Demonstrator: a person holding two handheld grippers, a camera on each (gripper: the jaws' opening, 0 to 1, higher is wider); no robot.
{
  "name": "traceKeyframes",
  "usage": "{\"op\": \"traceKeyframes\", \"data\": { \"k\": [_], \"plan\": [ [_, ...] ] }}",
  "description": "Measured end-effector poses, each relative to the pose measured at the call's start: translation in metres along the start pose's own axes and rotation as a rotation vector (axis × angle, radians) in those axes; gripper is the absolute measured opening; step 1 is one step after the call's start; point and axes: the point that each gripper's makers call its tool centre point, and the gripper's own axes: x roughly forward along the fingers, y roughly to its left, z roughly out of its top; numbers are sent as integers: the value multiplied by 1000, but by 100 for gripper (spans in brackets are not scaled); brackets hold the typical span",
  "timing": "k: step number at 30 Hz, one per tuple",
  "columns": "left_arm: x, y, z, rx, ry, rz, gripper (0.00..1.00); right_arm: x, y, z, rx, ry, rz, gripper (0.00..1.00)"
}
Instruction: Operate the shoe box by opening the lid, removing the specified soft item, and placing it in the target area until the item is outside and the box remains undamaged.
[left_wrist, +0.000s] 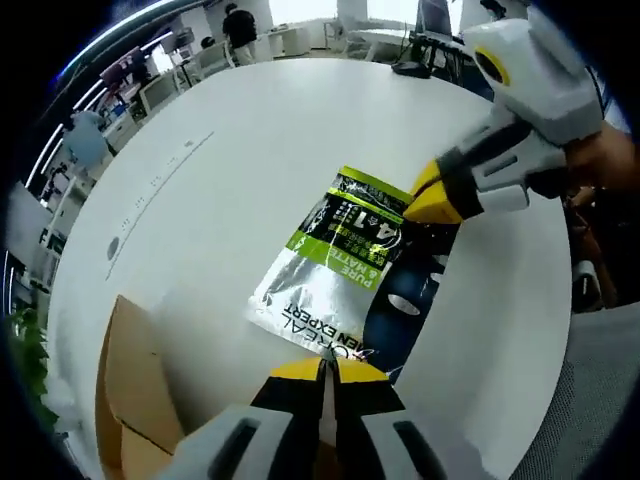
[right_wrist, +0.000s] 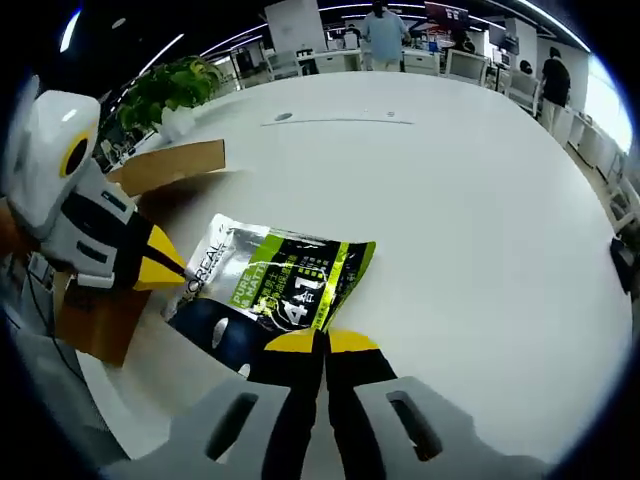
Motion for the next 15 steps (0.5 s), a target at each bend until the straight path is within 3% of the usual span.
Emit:
{"op": "traceKeyframes", "data": {
  "k": [4,15],
  "plan": [
    [-6,2,0,19,-16,15,2,1,-1,1,-2,-3,-10,0],
    [-34,-3,16,-113,-145,-20,10,2,-3,-2,-80,17,-46,5]
  ]
}}
